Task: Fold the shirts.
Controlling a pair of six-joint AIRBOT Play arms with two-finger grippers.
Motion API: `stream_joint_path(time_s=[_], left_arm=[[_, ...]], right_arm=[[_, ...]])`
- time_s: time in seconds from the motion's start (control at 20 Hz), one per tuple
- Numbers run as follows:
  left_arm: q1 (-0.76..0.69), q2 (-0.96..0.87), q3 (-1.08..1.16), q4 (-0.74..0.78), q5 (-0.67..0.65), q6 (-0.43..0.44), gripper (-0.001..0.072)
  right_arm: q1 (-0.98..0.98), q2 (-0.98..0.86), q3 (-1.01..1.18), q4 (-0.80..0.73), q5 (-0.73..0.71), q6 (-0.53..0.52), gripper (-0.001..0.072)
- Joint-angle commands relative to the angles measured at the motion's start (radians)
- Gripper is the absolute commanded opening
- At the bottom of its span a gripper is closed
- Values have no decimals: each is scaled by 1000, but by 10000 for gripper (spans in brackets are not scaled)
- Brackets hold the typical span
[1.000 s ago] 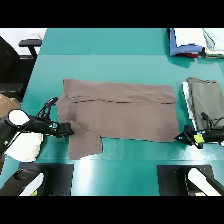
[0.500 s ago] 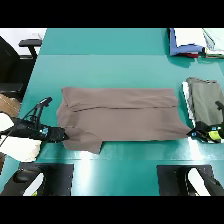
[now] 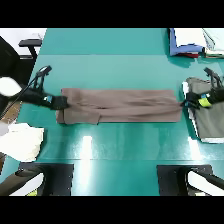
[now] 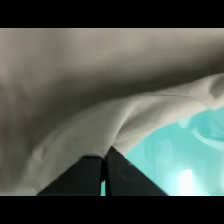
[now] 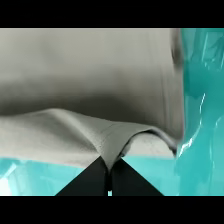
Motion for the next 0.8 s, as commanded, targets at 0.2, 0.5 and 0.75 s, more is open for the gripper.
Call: stream_joint_path(time_s=[0.2, 0.5, 0.75], left_arm=[[3, -361, 225, 39, 208, 57, 25], [3, -360, 300, 36, 136, 53, 529], [2, -358, 327, -29, 71, 66, 23]], right_arm=[[47, -345, 333, 10, -42, 8, 21], [3, -381, 395, 10, 45, -113, 484], [-145, -377, 267, 134, 104, -184, 513]])
